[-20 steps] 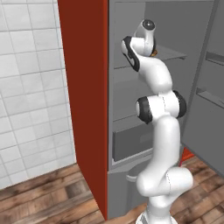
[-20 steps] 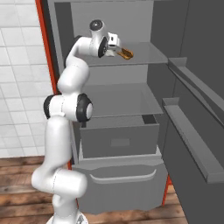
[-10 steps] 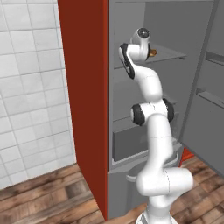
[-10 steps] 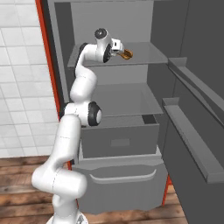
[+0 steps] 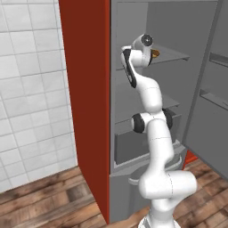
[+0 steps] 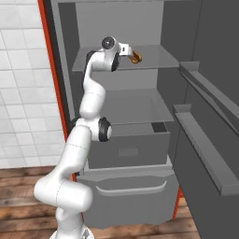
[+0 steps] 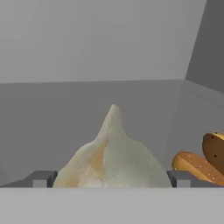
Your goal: Retrieve the bottle and the shaker from the cabinet and place them next to the mixing bowl on the counter. Then add garlic from the fridge to the mixing bowl.
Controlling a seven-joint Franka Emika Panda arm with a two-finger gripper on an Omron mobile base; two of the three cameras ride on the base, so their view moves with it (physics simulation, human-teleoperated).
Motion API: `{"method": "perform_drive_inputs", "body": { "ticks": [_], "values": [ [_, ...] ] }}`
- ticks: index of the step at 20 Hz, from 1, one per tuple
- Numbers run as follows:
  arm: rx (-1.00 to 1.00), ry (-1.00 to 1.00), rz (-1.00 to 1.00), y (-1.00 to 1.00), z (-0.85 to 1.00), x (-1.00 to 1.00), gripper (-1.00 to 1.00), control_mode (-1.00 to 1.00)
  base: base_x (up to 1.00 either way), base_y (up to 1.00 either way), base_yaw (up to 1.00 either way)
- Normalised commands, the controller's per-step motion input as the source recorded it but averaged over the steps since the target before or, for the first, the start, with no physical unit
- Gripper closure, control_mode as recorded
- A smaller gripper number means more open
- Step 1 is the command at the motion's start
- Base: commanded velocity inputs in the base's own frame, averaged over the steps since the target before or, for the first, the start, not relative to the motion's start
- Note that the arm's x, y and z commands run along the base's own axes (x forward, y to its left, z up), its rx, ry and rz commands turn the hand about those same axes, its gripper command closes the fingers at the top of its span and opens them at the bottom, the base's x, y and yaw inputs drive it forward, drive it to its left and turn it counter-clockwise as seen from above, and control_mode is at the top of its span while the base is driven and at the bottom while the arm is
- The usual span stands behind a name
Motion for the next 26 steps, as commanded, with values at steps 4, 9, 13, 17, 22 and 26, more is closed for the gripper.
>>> {"method": "perform_drive_inputs", "body": {
  "ticks": [4, 9, 13, 17, 22, 26],
  "values": [
    [-0.03, 0.05, 0.00, 0.00, 0.06, 0.22, 1.00, -1.00, 0.00, 0.00, 0.00],
    [-0.05, 0.04, 0.00, -0.01, 0.17, 0.01, 1.00, -1.00, 0.00, 0.00, 0.00],
    [-0.01, 0.13, -0.09, -0.11, 0.37, -0.86, 1.00, -1.00, 0.00, 0.00, 0.00],
    [0.00, 0.26, -0.14, -0.19, 0.20, -0.87, 1.00, -1.00, 0.00, 0.00, 0.00],
    [-0.02, 0.25, -0.09, -0.23, -0.74, -0.37, 1.00, -1.00, 0.00, 0.00, 0.00],
    [0.02, -0.06, -0.01, -0.28, -0.39, -0.13, 1.00, -1.00, 0.00, 0.00, 0.00]
  ]
}}
